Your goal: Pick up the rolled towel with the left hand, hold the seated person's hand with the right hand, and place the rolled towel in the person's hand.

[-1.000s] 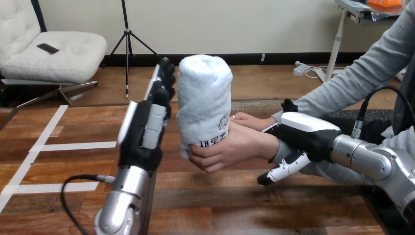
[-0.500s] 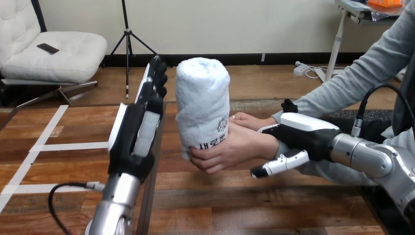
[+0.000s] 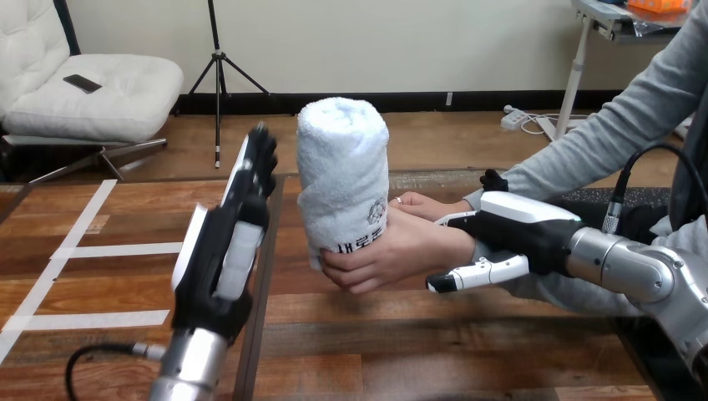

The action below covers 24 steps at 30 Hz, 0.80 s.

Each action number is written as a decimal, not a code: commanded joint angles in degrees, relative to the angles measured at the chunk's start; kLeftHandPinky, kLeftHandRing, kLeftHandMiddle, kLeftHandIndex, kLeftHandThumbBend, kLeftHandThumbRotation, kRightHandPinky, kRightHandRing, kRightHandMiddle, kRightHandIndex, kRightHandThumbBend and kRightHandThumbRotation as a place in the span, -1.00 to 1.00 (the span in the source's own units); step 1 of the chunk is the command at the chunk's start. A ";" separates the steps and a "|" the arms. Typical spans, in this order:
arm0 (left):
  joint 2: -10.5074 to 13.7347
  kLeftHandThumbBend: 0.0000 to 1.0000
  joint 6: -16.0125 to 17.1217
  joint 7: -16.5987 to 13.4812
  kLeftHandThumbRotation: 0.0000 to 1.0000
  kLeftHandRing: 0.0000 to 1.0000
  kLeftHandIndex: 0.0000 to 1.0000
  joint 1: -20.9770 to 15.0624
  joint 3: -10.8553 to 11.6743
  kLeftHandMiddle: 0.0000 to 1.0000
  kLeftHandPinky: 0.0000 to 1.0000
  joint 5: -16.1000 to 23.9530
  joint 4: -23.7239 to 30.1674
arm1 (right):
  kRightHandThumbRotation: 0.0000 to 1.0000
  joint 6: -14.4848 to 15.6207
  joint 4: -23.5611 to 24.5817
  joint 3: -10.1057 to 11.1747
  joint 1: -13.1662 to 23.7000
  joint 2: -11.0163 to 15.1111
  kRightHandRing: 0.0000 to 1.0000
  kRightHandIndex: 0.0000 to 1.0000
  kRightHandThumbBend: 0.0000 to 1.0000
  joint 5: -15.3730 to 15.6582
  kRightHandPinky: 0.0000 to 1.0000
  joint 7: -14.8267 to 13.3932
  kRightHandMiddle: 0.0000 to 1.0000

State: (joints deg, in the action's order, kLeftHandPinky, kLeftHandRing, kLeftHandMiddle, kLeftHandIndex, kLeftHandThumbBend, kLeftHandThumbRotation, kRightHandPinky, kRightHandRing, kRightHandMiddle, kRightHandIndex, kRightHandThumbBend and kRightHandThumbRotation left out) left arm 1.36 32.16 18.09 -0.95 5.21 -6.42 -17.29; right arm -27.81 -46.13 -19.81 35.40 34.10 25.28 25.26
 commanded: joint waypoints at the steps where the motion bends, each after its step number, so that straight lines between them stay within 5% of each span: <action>1: 0.91 0.81 -0.41 -0.43 0.92 1.00 0.89 -0.45 0.32 1.00 1.00 -1.58 2.86 | 0.59 0.93 3.50 1.99 0.06 0.35 0.71 0.80 1.00 -1.71 0.46 0.32 0.77; 14: 0.92 0.74 2.38 -0.22 0.88 1.00 0.88 1.45 0.80 1.00 1.00 -4.10 3.34 | 0.60 1.12 4.96 5.57 -2.47 -0.41 0.73 0.82 1.00 -7.43 0.50 -0.61 0.79; 24: 1.98 0.76 3.04 1.20 0.85 1.00 0.88 3.37 0.25 1.00 1.00 -5.49 5.57 | 0.81 -2.89 7.43 9.43 -6.18 -1.59 0.67 0.77 1.00 -12.10 0.48 -4.34 0.73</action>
State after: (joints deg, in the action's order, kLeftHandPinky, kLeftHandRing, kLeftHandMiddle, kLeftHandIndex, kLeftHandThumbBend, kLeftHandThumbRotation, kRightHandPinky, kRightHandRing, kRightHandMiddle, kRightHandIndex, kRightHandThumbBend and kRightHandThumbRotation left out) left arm 2.02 33.36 18.11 3.71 5.70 -11.03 -16.06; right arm -28.12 -42.64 -14.36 29.16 33.78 16.30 23.43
